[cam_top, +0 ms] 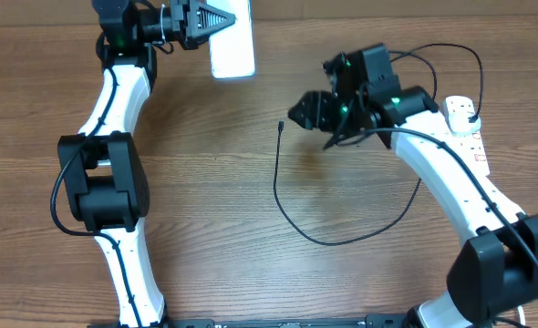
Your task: Plug charger to phone and switch on socket
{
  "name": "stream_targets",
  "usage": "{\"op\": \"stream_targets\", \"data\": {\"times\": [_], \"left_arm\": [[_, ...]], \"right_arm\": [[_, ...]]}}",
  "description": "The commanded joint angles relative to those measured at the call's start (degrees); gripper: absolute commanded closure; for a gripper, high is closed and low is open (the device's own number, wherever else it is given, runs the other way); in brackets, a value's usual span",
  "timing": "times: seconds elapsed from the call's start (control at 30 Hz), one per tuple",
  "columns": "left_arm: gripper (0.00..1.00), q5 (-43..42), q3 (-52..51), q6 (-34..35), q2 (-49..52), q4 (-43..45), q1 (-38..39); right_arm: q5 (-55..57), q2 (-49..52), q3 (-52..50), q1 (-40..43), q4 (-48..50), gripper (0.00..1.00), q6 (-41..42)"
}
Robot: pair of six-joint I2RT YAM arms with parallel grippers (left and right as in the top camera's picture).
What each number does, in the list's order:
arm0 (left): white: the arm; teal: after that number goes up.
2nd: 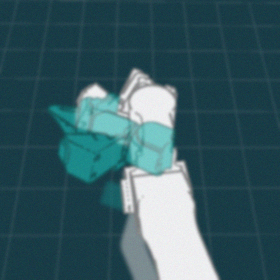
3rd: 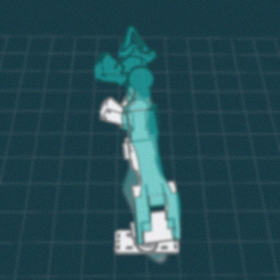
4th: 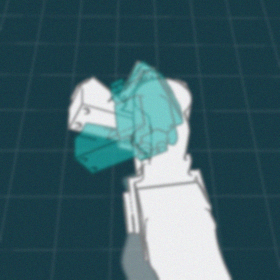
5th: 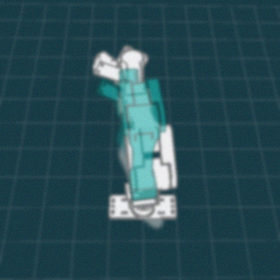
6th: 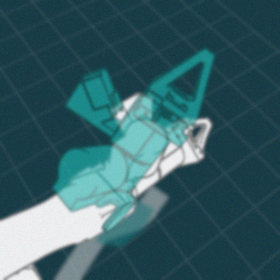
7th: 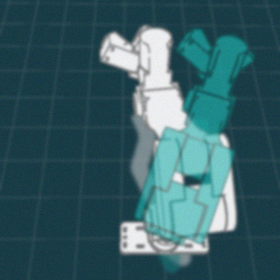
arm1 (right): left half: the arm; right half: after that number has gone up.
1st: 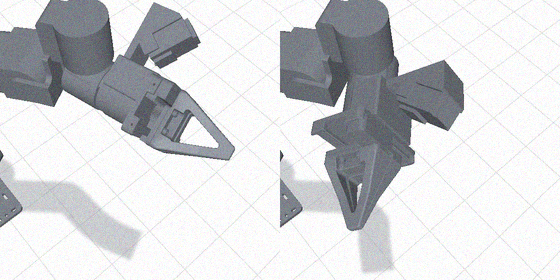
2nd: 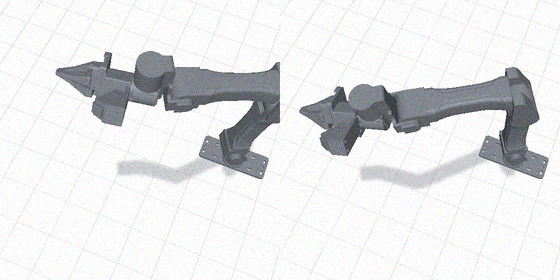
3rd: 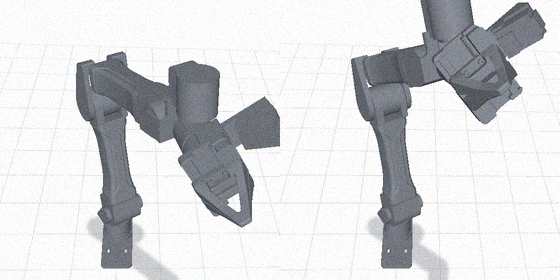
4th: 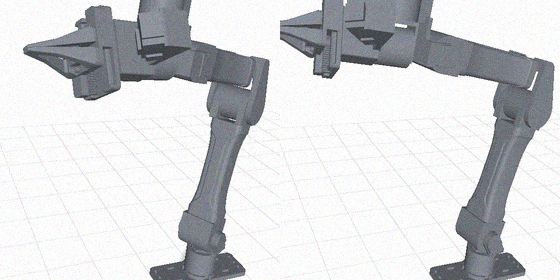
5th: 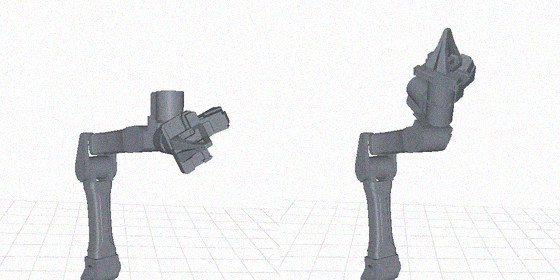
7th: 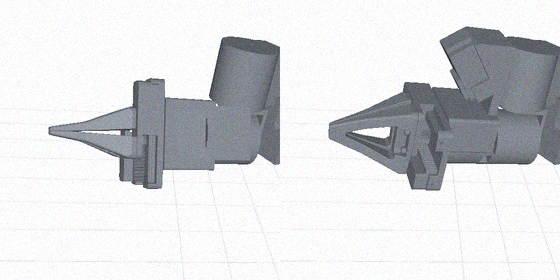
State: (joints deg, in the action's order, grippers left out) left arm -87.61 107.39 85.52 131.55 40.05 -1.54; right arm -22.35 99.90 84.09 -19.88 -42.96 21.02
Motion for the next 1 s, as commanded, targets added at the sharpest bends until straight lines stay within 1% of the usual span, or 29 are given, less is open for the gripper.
{"op": "stream_targets", "data": {"times": [0.0,0.1,0.33,0.43,0.47,0.73,0.97], "left_arm": [[0.96,0.90,0.98,-0.87,-1.55,0.24,-0.13],[0.96,0.52,0.98,-0.87,-1.55,0.24,-0.11],[0.96,0.50,0.96,-0.87,-1.55,0.24,-0.09],[0.96,0.48,0.98,-0.90,-1.55,0.24,-0.07],[0.96,0.42,0.96,-0.90,-1.55,0.24,-0.04],[0.96,-0.55,0.98,-0.90,-1.55,0.26,-0.04],[0.96,-1.05,0.96,-0.87,-1.55,0.24,-0.04]], "right_arm": [[10.36,5.77,5.25,-2.75,-0.61,0.41,-0.44],[14.01,9.53,5.79,-3.80,1.20,0.47,-0.42],[15.02,17.05,5.77,-4.31,5.35,0.52,-0.39],[15.04,19.02,5.77,-5.14,6.80,0.53,-0.39],[15.06,19.65,5.77,-5.51,7.23,0.55,-0.39],[22.51,23.50,5.77,-9.55,10.86,0.55,0.04],[25.29,25.59,5.77,-10.05,12.74,0.56,2.62]]}}
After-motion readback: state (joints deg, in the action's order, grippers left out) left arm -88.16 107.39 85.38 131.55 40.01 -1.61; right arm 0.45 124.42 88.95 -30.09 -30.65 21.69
